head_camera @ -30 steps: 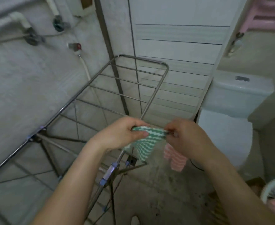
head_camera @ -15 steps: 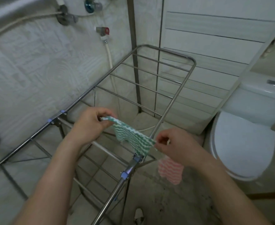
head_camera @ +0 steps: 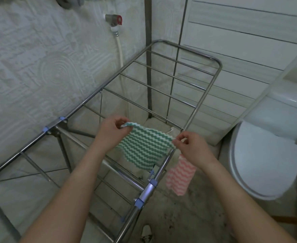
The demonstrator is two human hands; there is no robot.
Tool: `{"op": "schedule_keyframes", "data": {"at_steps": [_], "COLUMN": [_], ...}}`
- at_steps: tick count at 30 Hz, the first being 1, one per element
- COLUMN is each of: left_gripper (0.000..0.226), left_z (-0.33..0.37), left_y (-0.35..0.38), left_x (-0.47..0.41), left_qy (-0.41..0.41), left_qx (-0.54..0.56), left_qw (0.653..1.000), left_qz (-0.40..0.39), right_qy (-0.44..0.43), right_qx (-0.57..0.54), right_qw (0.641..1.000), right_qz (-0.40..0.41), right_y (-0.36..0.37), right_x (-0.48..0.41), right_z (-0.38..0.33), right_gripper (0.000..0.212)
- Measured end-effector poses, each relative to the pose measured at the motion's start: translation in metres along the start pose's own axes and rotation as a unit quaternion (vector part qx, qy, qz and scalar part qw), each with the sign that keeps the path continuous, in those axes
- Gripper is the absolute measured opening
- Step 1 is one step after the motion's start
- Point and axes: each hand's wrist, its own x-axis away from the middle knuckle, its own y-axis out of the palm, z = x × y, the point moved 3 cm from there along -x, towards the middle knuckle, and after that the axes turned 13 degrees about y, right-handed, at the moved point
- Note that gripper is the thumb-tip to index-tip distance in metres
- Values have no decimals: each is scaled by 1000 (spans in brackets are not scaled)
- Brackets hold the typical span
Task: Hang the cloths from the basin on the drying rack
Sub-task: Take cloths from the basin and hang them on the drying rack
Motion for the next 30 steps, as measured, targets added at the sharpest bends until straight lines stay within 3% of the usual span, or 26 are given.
{"op": "schedule_keyframes", "data": {"at_steps": [8, 14, 17, 19, 21, 26, 30], "left_gripper": [24, 47, 36, 18, 13, 18, 21], "left_z": [-36, -42, -51, -63, -77, -91, -93], "left_y": [41, 52, 43, 36, 36, 39, 33], "left_x": [-47, -60, -52, -40, -28, -24, -23], "left_qy": [-14, -33, -15, -44, -88, -150, -128], "left_qx": [-72, -45, -104, -112, -71, 83, 56], "left_qw": [997, 998, 990, 984, 985, 979, 985], "left_qz": [27, 31, 95, 134, 133, 113, 104], "right_qy": [54, 42, -14, -43, -54, -62, -59], "right_qx": [30, 51, 57, 126, 207, 231, 245], "right_qw": [994, 985, 994, 991, 976, 971, 968], "right_qz": [92, 157, 90, 10, -29, -6, -3], "right_y": [10, 16, 22, 33, 44, 52, 53], "right_x": [-51, -57, -50, -42, -33, -31, -28], "right_z": [0, 1, 3, 4, 5, 4, 7], "right_gripper": [15, 13, 16, 16, 19, 20, 22]}}
